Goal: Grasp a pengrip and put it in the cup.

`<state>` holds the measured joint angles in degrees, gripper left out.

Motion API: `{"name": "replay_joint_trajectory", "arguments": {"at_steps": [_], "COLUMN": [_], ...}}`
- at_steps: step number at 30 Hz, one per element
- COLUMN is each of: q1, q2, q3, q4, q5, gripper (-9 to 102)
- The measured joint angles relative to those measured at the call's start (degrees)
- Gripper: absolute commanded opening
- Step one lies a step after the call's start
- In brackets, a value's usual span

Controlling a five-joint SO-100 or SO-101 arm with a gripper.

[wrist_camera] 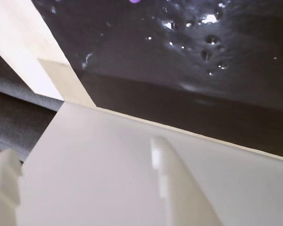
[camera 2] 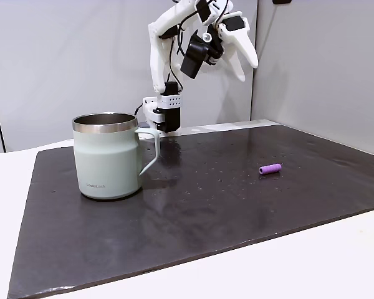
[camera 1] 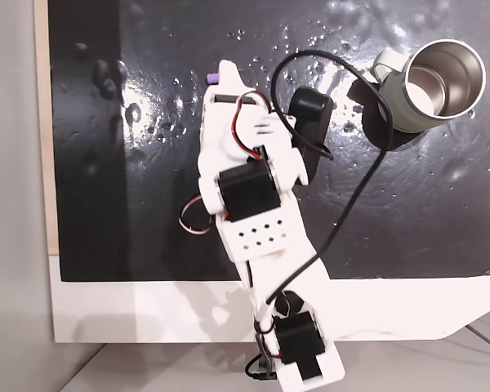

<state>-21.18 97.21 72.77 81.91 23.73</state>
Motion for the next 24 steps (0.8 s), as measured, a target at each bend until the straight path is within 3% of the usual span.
{"name": "replay_joint_trajectory", "arguments": {"at_steps": [24], "q1": [5.1], "q2": [-48.96], "q3": [-41.57], "q4": [2.9], "q5": [-1.58], "gripper": [26]}}
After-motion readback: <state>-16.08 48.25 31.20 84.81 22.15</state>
